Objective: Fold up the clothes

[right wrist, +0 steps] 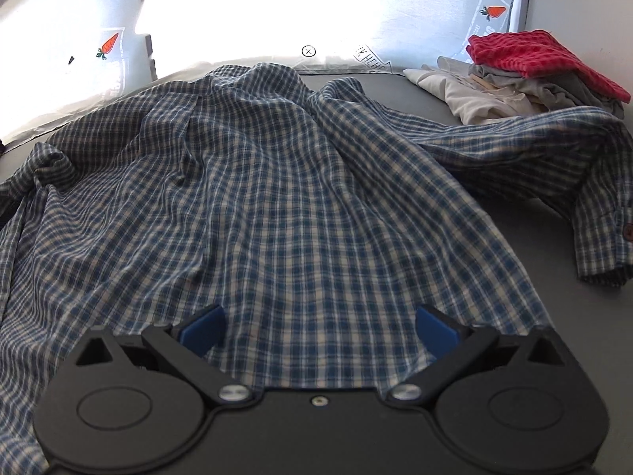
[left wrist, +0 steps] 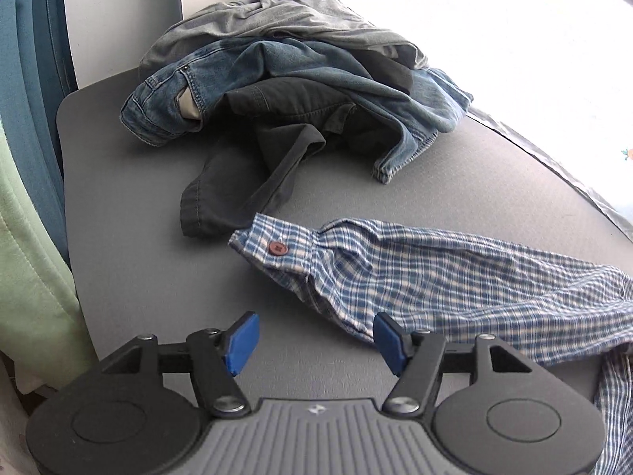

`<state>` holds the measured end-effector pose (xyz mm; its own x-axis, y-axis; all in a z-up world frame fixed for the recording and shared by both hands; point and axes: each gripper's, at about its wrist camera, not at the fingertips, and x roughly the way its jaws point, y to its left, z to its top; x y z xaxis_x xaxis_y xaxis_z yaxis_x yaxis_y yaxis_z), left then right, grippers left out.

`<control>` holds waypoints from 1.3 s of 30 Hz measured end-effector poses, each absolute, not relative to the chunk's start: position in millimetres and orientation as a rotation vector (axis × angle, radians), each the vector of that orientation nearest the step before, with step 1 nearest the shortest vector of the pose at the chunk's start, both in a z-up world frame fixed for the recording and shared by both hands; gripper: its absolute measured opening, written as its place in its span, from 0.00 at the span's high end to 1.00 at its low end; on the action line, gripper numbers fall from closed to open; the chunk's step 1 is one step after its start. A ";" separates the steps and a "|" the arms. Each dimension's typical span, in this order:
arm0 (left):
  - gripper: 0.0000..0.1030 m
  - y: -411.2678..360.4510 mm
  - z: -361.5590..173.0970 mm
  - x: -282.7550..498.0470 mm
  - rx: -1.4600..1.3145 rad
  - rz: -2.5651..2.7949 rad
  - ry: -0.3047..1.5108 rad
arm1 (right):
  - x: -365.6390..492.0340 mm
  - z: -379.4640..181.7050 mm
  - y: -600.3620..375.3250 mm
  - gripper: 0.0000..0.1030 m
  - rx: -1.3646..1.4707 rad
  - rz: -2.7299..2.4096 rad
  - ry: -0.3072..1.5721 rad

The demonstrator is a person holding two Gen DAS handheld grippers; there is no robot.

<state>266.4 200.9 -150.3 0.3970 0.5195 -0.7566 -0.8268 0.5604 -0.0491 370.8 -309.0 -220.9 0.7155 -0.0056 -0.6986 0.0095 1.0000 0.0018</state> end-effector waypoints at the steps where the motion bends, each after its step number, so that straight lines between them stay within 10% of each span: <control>1: 0.37 194.4 -150.8 263.6 -0.455 0.868 0.765 | 363.4 -220.9 -311.8 0.00 0.001 -0.009 0.770; 28: 0.25 -51.7 -189.1 301.9 0.136 -0.190 0.869 | 298.3 -230.6 -322.4 0.00 -0.001 -0.002 0.635; 33: 0.95 -31.7 -192.0 303.7 0.044 -0.138 0.889 | 296.5 -232.3 -323.2 0.00 -0.001 -0.002 0.622; 39: 0.96 52.9 -161.2 286.6 -0.235 0.152 0.824 | 296.6 -232.9 -323.1 0.00 0.000 -0.009 0.624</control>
<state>286.6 52.9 -161.2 0.6704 0.0427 -0.7407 -0.2247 0.9631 -0.1479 296.6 -323.1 -232.9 0.8114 -0.0083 -0.5844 0.0085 1.0000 -0.0024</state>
